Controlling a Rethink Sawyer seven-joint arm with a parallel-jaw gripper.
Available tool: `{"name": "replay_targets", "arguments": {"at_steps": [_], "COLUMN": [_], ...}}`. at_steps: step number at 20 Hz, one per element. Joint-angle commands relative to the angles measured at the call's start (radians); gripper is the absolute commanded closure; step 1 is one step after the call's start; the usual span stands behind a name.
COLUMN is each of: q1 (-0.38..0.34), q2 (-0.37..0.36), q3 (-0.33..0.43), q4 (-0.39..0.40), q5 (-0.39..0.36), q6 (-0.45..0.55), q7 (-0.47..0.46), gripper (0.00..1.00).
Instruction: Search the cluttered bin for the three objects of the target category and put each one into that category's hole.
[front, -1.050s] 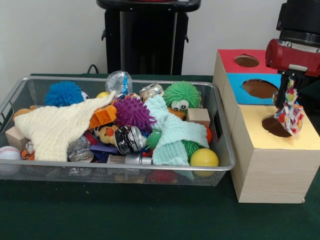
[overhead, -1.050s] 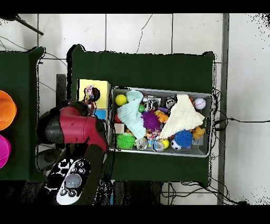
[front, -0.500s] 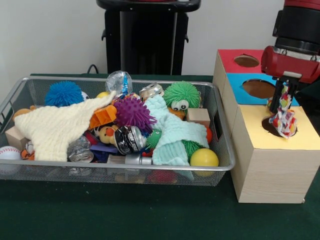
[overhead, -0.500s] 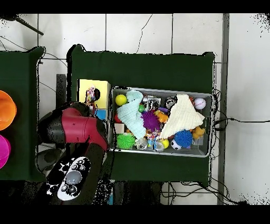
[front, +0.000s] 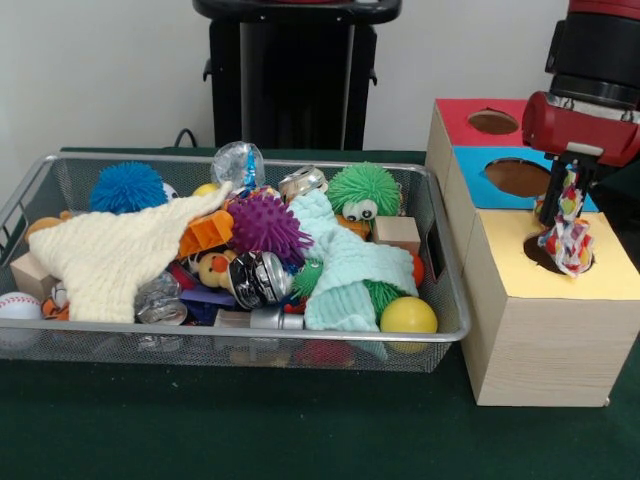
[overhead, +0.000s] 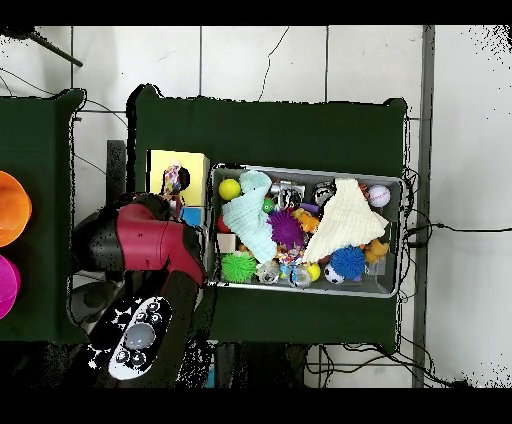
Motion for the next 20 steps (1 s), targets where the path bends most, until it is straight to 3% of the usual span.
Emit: {"name": "replay_targets", "arguments": {"at_steps": [1, 6, 11, 17, 18, 20], "q1": [-0.036, -0.041, -0.040, -0.036, -0.039, -0.036], "q2": [0.106, 0.109, 0.118, 0.107, 0.105, 0.106], "q3": [0.061, 0.067, 0.067, 0.063, 0.067, 0.062], "q4": [0.082, 0.089, 0.091, 0.101, 0.106, 0.100], "q5": [0.015, 0.015, 0.003, 0.007, 0.008, 0.006], "q6": [0.026, -0.010, -0.108, -0.129, -0.139, -0.132], "q7": [0.225, 0.229, 0.236, 0.233, 0.229, 0.223], "gripper": [1.00, 1.00, 1.00, 1.00, 0.00, 0.00]}}
